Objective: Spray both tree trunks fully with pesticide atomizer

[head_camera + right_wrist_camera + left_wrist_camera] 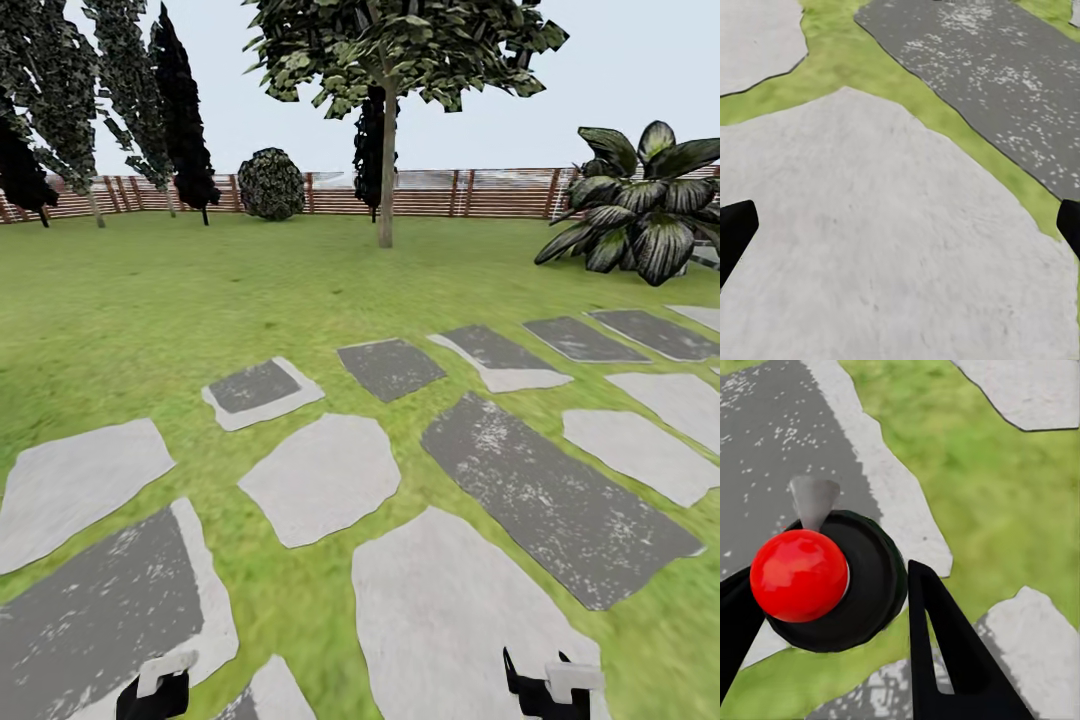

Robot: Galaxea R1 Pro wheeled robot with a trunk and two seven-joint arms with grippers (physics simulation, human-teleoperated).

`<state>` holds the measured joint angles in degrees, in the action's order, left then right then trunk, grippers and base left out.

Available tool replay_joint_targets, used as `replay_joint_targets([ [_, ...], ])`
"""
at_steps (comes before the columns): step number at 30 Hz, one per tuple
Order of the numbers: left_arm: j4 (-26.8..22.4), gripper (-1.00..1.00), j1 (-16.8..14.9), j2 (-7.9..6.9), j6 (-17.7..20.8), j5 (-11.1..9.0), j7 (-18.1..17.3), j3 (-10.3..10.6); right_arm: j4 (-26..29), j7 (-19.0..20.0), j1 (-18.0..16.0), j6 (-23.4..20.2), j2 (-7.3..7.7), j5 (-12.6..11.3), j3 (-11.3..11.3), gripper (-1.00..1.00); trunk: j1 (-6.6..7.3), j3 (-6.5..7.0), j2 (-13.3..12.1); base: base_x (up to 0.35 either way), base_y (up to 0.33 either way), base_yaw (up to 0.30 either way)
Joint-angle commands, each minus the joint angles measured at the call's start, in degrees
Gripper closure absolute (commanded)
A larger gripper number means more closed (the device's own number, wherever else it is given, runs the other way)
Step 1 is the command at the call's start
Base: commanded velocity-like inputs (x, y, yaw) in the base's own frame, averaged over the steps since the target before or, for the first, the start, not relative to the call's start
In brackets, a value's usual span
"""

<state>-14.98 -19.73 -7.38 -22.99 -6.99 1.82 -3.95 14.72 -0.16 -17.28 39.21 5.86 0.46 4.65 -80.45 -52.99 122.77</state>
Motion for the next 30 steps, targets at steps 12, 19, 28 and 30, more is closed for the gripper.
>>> replay_joint_targets([
  [12, 0.04, 1.00, -0.04, 0.00, -0.20, -0.48, -0.06, 0.09, -0.04, -0.02, -0.03, 0.17, -0.04, 0.06, 0.16, -1.00, -0.02, -0.05, 0.02, 0.337, 0.000, -0.076],
  [19, 0.04, 1.00, -0.05, 0.00, -0.20, -0.48, -0.06, 0.09, -0.04, -0.02, -0.03, 0.17, -0.06, 0.05, 0.11, -1.00, -0.02, -0.05, 0.02, 0.337, 0.000, -0.037],
  [28, 0.04, 1.00, -0.05, 0.00, -0.18, -0.48, -0.06, 0.09, -0.05, -0.02, -0.03, 0.17, -0.06, 0.07, 0.13, -1.00, -0.02, -0.05, 0.02, 0.337, 0.000, -0.001],
  [30, 0.04, 1.00, -0.05, 0.00, -0.20, -0.48, -0.06, 0.09, -0.04, -0.02, -0.03, 0.17, -0.06, 0.07, 0.10, -1.00, -0.02, -0.05, 0.02, 0.337, 0.000, 0.000],
])
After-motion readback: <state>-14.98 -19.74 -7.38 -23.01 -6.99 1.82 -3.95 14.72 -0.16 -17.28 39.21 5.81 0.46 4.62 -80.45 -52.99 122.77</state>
